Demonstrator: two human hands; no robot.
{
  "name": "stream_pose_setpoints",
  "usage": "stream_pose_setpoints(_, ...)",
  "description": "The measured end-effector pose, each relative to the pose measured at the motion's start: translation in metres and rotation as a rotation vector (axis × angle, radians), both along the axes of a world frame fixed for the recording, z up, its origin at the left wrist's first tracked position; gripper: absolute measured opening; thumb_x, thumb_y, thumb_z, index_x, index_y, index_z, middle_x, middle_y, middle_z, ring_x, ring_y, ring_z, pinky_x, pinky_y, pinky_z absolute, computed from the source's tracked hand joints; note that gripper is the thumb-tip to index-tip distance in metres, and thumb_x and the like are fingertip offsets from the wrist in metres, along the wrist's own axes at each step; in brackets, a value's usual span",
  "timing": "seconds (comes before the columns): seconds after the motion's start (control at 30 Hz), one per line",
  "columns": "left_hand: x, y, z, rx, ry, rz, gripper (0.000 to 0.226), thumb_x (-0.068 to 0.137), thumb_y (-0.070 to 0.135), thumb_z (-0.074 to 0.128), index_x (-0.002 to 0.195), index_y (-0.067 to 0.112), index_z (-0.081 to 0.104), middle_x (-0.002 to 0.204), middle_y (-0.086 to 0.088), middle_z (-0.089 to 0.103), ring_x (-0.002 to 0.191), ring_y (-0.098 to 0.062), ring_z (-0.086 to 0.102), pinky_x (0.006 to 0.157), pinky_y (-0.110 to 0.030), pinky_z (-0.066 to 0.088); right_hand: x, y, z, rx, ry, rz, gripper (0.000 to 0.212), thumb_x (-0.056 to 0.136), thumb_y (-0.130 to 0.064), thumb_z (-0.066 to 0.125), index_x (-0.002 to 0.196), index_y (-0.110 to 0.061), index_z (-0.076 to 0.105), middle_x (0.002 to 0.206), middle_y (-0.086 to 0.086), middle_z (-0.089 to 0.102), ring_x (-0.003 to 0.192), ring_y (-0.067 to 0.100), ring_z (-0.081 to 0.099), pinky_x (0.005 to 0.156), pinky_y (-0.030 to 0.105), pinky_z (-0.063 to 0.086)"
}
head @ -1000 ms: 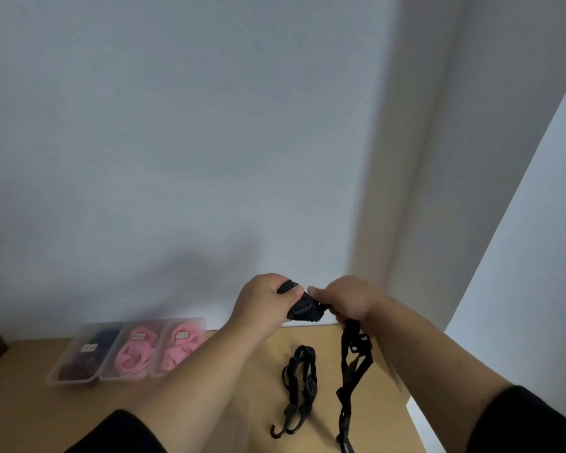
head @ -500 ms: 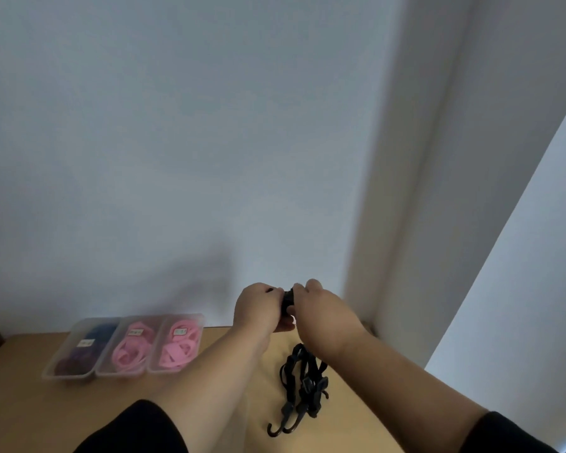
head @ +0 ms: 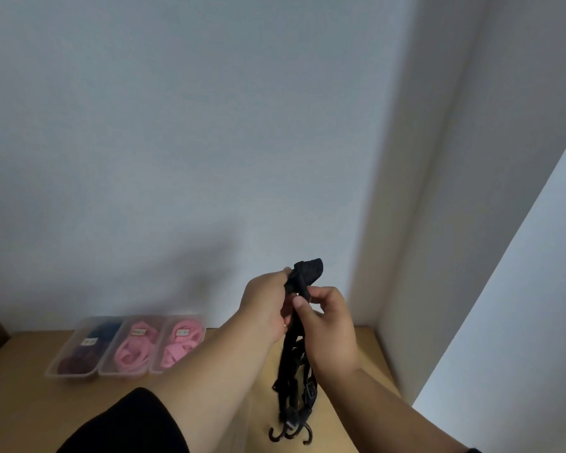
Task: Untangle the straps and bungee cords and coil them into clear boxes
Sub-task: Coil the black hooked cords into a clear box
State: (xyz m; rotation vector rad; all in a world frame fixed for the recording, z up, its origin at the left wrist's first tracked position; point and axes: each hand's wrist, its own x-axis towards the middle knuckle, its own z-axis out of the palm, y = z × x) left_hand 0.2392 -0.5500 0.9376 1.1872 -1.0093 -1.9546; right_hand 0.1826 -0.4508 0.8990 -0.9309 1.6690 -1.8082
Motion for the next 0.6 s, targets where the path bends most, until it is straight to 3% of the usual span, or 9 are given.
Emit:
stream_pose_setpoints(0.03,0.000,-0.001,0.003,-0.024,0.002,-0.018,0.023,0.090,0.028,0.066,0.077,0.011,0.073,0.058,-0.007,0.059,0.042,-0.020,0.044,0.041,-0.025,0.037,-0.001,0.001,0.001,-0.044,-0.116,0.054,0.007,0.098,-0.027,0.063,0.095,-0.031,0.057,0.074,0.007,0.072,0.063,0.021,0.068,0.054,0.024,0.051)
stream_pose_setpoints(0.1,0.003,-0.004,0.012,-0.129,0.047,-0.069,0.023,0.093,0.024,0.066,0.074,0.011,0.073,0.059,-0.003,0.058,0.047,-0.016,0.045,0.048,-0.026,0.046,-0.006,0.002,0.002,-0.110,-0.272,0.197,0.018,0.098,-0.027,0.063,0.097,-0.013,0.053,0.071,0.015,0.064,0.053,0.024,0.057,0.046,0.030,0.046)
stream_pose_setpoints(0.27,0.019,-0.006,0.035,-0.411,0.084,-0.412,0.030,0.095,0.019,0.063,0.067,0.013,0.068,0.056,-0.001,0.051,0.051,-0.017,0.036,0.053,-0.029,0.041,-0.026,0.010,0.004,-0.020,-0.394,0.603,0.046,0.079,-0.053,0.078,0.092,-0.012,0.062,0.069,0.009,0.059,0.038,0.010,0.034,0.040,0.016,0.028)
stream_pose_setpoints(0.4,0.027,-0.005,0.042,-0.488,-0.035,-0.619,0.027,0.096,0.018,0.063,0.071,0.016,0.071,0.059,-0.001,0.055,0.048,-0.014,0.040,0.048,-0.025,0.037,-0.048,0.013,0.019,0.197,-0.199,0.822,0.054,0.071,-0.058,0.084,0.087,-0.011,0.063,0.059,0.006,0.048,0.039,0.008,0.031,0.038,0.016,0.026)
stream_pose_setpoints(0.47,0.030,-0.003,0.039,-0.528,-0.138,-0.709,0.028,0.096,0.019,0.063,0.070,0.020,0.074,0.059,0.001,0.055,0.044,-0.011,0.039,0.044,-0.021,0.037,-0.060,0.014,0.032,0.337,-0.035,0.852,0.032,0.075,-0.042,0.085,0.079,-0.017,0.065,0.059,0.004,0.045,0.043,0.010,0.030,0.040,0.017,0.023)
stream_pose_setpoints(0.53,0.030,0.000,0.034,-0.586,-0.240,-0.768,0.027,0.096,0.020,0.064,0.070,0.022,0.073,0.059,0.002,0.054,0.042,-0.011,0.037,0.044,-0.020,0.037,-0.070,0.014,0.043,0.483,0.099,0.831,0.006,0.073,-0.015,0.071,0.071,-0.019,0.067,0.059,0.005,0.043,0.049,0.012,0.029,0.045,0.020,0.021)
stream_pose_setpoints(0.6,0.029,0.003,0.027,-0.686,-0.358,-0.811,0.022,0.095,0.025,0.064,0.075,0.020,0.072,0.062,0.000,0.052,0.041,-0.012,0.039,0.047,-0.020,0.039,-0.077,0.013,0.050,0.631,0.235,0.809,0.017,0.070,-0.006,0.058,0.076,-0.015,0.071,0.066,0.008,0.043,0.055,0.013,0.032,0.051,0.025,0.024)
